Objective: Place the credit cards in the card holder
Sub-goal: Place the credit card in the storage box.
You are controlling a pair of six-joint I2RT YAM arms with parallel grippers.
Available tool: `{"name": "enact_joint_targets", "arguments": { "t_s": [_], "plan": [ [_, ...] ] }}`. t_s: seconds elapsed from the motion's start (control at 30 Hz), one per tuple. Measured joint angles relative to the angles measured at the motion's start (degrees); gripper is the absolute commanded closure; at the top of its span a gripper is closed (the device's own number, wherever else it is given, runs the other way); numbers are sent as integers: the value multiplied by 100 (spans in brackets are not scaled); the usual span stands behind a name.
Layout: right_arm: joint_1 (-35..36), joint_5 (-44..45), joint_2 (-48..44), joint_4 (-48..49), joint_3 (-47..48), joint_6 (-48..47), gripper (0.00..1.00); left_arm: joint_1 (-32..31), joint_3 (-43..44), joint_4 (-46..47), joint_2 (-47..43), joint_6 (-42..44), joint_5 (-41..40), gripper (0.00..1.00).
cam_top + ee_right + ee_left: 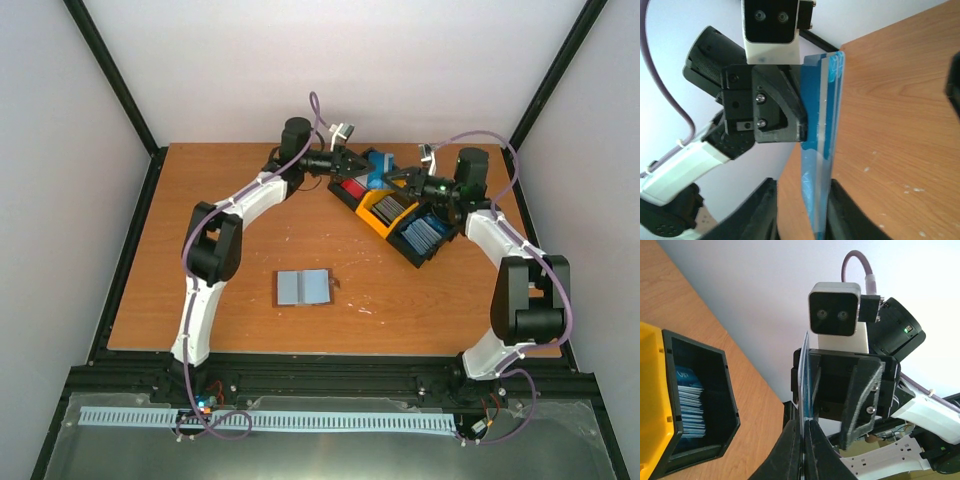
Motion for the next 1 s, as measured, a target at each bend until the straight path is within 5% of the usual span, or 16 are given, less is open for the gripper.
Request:
{"name": "enact_joint_targets", "arguments": {
  "t_s": [0.2, 0.37, 0.63, 0.9, 1.0],
  "plan": [
    [-328, 192, -2, 378, -601, 258, 97, -210, 313, -96, 382, -212, -46, 98],
    [-647, 111, -317, 566, -1091, 369, 97, -380, 409, -72, 621, -402, -138, 82],
    [-988, 326, -723, 507, -1425, 356, 97, -575, 417, 44, 741, -608, -105, 80],
    [-1132, 378, -975, 481, -1709, 341, 97, -732, 603, 61, 898, -741, -81, 69],
    [-1132, 350, -990, 470, -1725, 337, 97, -796, 723, -201, 942, -614, -166, 76]
  ]
}}
